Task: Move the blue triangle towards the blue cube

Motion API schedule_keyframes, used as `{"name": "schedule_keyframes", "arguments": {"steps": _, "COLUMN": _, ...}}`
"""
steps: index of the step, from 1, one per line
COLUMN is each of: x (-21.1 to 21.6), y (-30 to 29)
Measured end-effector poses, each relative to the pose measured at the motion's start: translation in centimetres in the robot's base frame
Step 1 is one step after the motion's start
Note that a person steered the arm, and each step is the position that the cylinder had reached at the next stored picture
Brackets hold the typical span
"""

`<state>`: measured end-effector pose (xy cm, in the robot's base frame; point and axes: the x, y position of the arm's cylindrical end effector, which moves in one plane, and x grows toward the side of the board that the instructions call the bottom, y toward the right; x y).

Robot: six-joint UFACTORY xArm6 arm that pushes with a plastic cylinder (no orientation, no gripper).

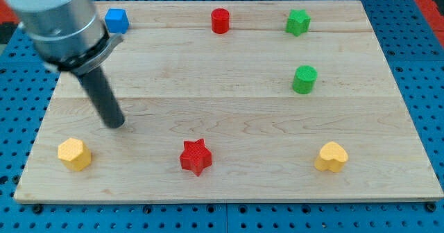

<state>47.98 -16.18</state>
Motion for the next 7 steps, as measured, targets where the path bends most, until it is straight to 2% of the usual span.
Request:
{"name": "schedule_keyframes", "arguments": {"steps": 1, "x": -3.1, "y": 2.4}}
{"name": "schedule_keyframes", "arguments": {"steps": 2, "x": -3.1, "y": 4.3}}
{"name": "schedule_keyframes", "arguments": {"steps": 3, "x": -0.8, "y": 2.8}}
{"name": "schedule_keyframes", "arguments": {"steps": 4, "x": 2.7, "y": -5.0}}
{"name": "schedule_keyframes", "arguments": {"steps": 5, "x": 1.7, "y": -8.4}}
{"name": "schedule_keyframes", "arguments": {"steps": 7, "x": -0.5, "y": -8.8}}
